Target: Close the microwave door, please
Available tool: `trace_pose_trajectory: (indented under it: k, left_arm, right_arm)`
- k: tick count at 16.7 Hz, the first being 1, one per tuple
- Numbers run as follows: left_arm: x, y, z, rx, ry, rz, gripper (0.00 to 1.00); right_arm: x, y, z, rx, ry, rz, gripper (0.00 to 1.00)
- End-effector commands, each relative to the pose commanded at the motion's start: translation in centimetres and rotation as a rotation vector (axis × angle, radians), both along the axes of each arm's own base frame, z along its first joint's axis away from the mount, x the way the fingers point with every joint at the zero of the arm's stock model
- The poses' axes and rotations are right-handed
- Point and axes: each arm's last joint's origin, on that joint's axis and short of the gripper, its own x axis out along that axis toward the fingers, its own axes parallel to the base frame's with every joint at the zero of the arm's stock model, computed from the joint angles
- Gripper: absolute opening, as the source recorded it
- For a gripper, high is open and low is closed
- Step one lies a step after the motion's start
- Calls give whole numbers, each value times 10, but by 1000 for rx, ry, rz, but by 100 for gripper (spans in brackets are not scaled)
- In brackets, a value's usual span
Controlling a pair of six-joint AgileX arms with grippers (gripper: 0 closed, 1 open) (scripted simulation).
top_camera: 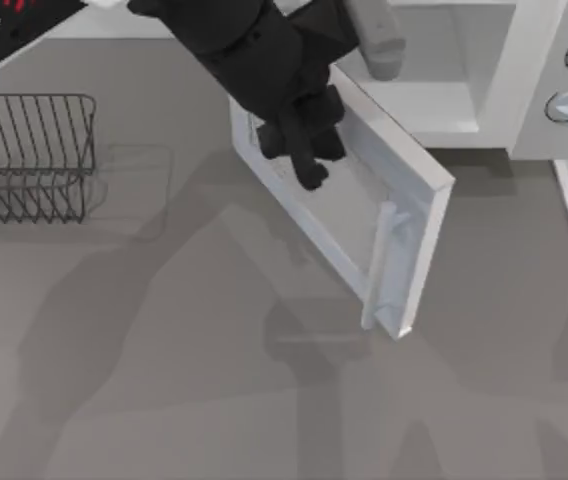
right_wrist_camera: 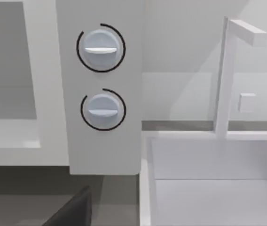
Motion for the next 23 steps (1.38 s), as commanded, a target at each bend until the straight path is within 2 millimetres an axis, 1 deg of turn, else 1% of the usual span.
trace_pose_trajectory:
  k: [3,8,10,14,16,17,21,23]
  left_arm:
    - [-1,-12,-2,4,8,1,0]
    - [0,-12,0,0,2,4,0]
    - [-2,-15,-6,14,29,-5,0]
    - [-3,-26,-26,64,114,-13,0]
    - [-3,-31,-30,74,127,-10,0]
    - [-3,-32,-27,67,114,-8,0]
    - [-1,-31,-1,2,4,4,0]
    - [0,-31,0,-1,0,5,0]
  right_arm:
    - [0,0,0,0,0,0,100]
    - [0,0,0,0,0,0,100]
    - [0,0,0,0,0,0,100]
    - [0,0,0,0,0,0,100]
    - [0,0,0,0,0,0,100]
    - [0,0,0,0,0,0,100]
    - [0,0,0,0,0,0,100]
    - [0,0,0,0,0,0,100]
